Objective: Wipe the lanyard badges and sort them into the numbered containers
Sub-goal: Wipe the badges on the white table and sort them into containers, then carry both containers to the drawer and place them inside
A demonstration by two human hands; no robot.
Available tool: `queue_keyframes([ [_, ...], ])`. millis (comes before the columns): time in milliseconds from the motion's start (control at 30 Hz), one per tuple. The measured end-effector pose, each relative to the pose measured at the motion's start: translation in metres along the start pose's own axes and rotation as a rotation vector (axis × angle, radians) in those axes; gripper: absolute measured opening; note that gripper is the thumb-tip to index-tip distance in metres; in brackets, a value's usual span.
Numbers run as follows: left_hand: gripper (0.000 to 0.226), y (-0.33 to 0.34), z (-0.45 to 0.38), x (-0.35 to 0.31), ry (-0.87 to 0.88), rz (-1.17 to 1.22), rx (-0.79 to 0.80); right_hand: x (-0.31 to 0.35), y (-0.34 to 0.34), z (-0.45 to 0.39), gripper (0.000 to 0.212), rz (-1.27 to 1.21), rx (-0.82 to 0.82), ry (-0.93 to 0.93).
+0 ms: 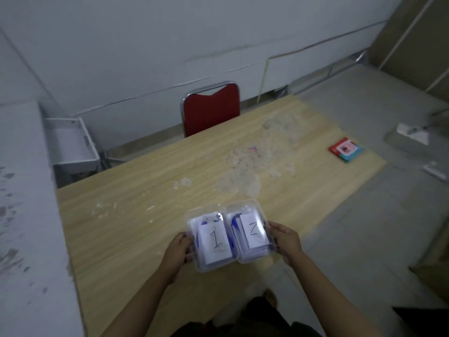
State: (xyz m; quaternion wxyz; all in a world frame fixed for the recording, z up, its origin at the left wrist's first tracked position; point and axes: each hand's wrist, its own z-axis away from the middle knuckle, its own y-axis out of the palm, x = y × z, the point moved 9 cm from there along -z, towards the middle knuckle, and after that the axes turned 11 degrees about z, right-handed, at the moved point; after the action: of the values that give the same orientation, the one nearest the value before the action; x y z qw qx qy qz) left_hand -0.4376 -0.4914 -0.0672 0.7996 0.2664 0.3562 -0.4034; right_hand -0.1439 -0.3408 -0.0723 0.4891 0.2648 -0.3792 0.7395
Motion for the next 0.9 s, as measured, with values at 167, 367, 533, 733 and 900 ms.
queue_keyframes([
  [167,0.022,0.085,-0.021,-0.015,-0.013,-0.035,0.109,0.0,-0.08,-0.02,0.026,-0.063,-0.089,0.015],
  [367,0.022,0.22,-0.048,-0.034,0.003,-0.069,0.226,0.008,-0.2,-0.057,0.024,-0.123,-0.144,0.036],
  [533,0.023,0.342,-0.065,-0.043,0.007,-0.071,0.305,0.018,-0.312,-0.093,0.027,-0.152,-0.183,0.034],
  [733,0.025,0.478,-0.087,-0.051,0.006,-0.086,0.369,0.028,-0.427,-0.132,0.023,-0.219,-0.239,0.027],
  [900,0.026,0.575,-0.12,-0.063,0.003,-0.104,0.423,0.034,-0.5,-0.179,0.024,-0.26,-0.262,0.036],
])
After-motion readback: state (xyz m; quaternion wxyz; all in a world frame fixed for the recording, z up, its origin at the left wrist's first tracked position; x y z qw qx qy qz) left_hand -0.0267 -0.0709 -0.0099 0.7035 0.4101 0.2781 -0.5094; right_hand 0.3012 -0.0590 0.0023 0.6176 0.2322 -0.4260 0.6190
